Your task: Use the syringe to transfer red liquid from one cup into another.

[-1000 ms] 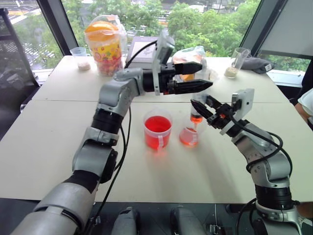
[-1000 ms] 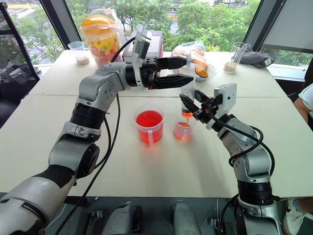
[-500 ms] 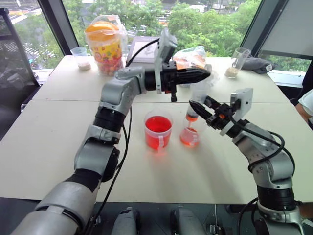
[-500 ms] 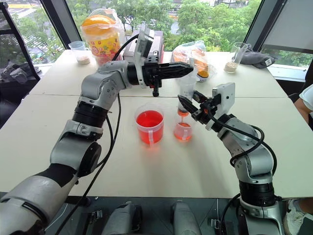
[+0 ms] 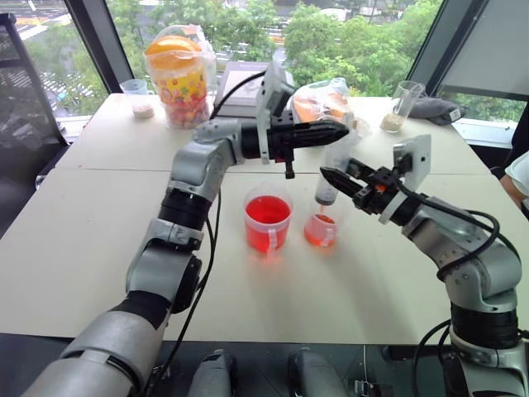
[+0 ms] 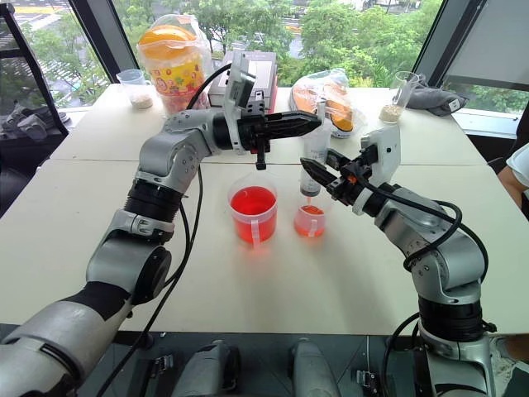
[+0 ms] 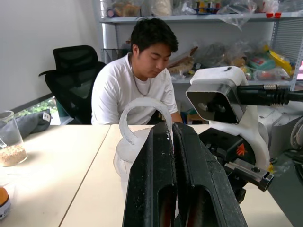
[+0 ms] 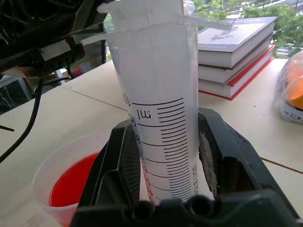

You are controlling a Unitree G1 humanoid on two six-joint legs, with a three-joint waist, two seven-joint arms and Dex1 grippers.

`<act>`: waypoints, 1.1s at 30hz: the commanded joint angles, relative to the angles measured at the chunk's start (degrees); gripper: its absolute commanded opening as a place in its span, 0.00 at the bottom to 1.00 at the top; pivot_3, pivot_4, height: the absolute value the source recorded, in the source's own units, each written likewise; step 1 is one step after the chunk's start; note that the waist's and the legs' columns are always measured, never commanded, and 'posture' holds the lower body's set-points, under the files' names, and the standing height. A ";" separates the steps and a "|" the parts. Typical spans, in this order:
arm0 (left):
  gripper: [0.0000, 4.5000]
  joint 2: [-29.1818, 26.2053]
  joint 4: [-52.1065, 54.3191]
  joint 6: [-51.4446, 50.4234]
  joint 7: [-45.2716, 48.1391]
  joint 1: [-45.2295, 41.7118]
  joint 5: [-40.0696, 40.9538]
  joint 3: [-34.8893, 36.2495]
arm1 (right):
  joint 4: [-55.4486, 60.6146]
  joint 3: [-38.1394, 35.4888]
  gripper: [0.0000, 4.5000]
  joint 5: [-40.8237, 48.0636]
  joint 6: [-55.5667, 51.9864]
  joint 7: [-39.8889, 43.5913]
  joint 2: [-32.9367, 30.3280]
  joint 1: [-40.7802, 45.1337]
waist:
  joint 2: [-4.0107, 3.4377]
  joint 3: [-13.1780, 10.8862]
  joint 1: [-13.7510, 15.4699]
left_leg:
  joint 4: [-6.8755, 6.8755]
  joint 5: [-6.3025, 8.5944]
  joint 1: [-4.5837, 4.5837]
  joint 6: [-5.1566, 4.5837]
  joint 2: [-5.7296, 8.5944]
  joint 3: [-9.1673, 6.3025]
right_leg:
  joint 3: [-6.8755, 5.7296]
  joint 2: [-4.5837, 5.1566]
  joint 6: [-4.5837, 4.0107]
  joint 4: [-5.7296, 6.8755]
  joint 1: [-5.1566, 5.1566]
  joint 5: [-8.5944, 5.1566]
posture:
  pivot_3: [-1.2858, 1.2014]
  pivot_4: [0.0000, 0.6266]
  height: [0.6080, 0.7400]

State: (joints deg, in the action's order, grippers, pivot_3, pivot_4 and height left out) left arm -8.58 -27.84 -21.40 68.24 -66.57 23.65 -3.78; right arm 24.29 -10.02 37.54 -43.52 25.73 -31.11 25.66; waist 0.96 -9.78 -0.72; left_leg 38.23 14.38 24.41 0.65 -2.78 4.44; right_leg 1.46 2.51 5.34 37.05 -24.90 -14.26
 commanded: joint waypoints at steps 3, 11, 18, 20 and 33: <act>0.02 1.10 -0.17 -2.73 0.68 3.58 -2.45 -4.77 | 7.61 -6.72 0.30 5.68 2.32 -0.70 -1.67 6.26 | 0.00 0.00 0.00 | 0.00 0.00 0.00 0.00 0.00 0.00 | 0.00 0.00 0.00 0.00 0.00 0.00 | 0.52 0.24 1.00; 0.53 -1.62 5.90 -12.81 -3.00 0.14 5.55 3.53 | 7.73 -3.69 0.30 4.11 1.65 -0.23 -2.08 2.87 | 0.10 -0.02 -0.23 | -0.02 0.00 0.01 -0.01 -0.02 -0.04 | -0.02 -0.02 0.00 -0.01 -0.01 0.00 | 0.52 0.24 1.00; 0.98 -8.79 10.68 -16.16 -4.31 0.43 8.47 7.98 | 7.76 -2.71 0.30 4.21 1.74 -0.23 -1.90 1.92 | 0.10 -0.02 -0.13 | -0.01 0.00 0.01 0.00 -0.03 -0.04 | -0.01 -0.01 0.00 0.03 -0.02 0.00 | 0.52 0.24 1.00; 0.98 -11.03 11.99 -16.85 -4.46 1.40 9.02 8.88 | 7.75 -2.77 0.30 4.36 1.60 -0.20 -2.03 1.89 | 0.10 -0.02 -0.06 | 0.01 0.00 0.01 0.00 -0.02 -0.04 | -0.02 0.00 0.00 0.03 -0.01 0.00 | 0.52 0.24 1.00; 0.98 -20.07 22.90 -21.59 -8.28 14.21 11.05 10.62 | -0.91 -8.23 0.30 8.76 -8.33 -5.21 -6.43 11.93 | 0.09 -0.03 -0.24 | 0.02 0.00 0.01 0.00 -0.02 0.01 | -0.01 0.06 0.00 0.05 -0.01 0.01 | 0.52 0.24 1.00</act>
State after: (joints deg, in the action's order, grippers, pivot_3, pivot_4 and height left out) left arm -27.55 -8.27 -42.48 60.48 -52.42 33.29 5.45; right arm 24.51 -13.46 43.79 -49.37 23.09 -35.98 33.09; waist 1.05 -9.81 -0.96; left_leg 38.26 14.38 24.41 0.64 -2.80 4.46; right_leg 1.47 2.57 5.33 37.11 -24.93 -14.25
